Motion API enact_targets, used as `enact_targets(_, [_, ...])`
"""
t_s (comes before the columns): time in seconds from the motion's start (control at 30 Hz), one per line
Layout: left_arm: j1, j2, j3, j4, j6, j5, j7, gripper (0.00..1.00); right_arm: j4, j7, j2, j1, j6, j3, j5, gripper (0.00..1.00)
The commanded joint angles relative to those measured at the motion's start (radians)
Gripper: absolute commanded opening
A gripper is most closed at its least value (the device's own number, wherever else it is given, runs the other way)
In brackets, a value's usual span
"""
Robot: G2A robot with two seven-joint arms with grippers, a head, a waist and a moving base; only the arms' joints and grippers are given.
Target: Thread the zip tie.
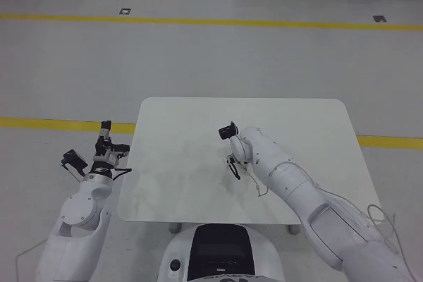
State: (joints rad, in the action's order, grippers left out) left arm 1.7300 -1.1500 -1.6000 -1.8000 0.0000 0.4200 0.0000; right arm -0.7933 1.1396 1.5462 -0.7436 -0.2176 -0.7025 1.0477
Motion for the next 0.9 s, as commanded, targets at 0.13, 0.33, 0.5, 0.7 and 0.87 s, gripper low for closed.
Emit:
enact_targets(0.13, [0.0,0.0,0.0,0.0,0.0,0.0,0.0,1.0,0.024,-0.012,0.007,0.004,-0.001,-0.002,0.009,0.13])
enact_targets(0.33, [0.0,0.0,0.0,0.0,0.0,0.0,0.0,1.0,0.053,-0.026,0.018,0.01,-0.009,-0.001,0.014,0.09])
enact_targets(0.5, [0.0,0.0,0.0,0.0,0.0,0.0,0.0,1.0,0.078,-0.037,0.027,0.014,-0.011,0.0,0.015,0.07])
enact_targets(0.7, [0.0,0.0,0.0,0.0,0.0,0.0,0.0,1.0,0.11,-0.057,0.037,0.021,-0.008,-0.002,0.013,0.08])
enact_targets(0.87, [0.0,0.0,0.0,0.0,0.0,0.0,0.0,1.0,0.136,-0.069,0.047,0.027,-0.008,-0.002,0.013,0.11])
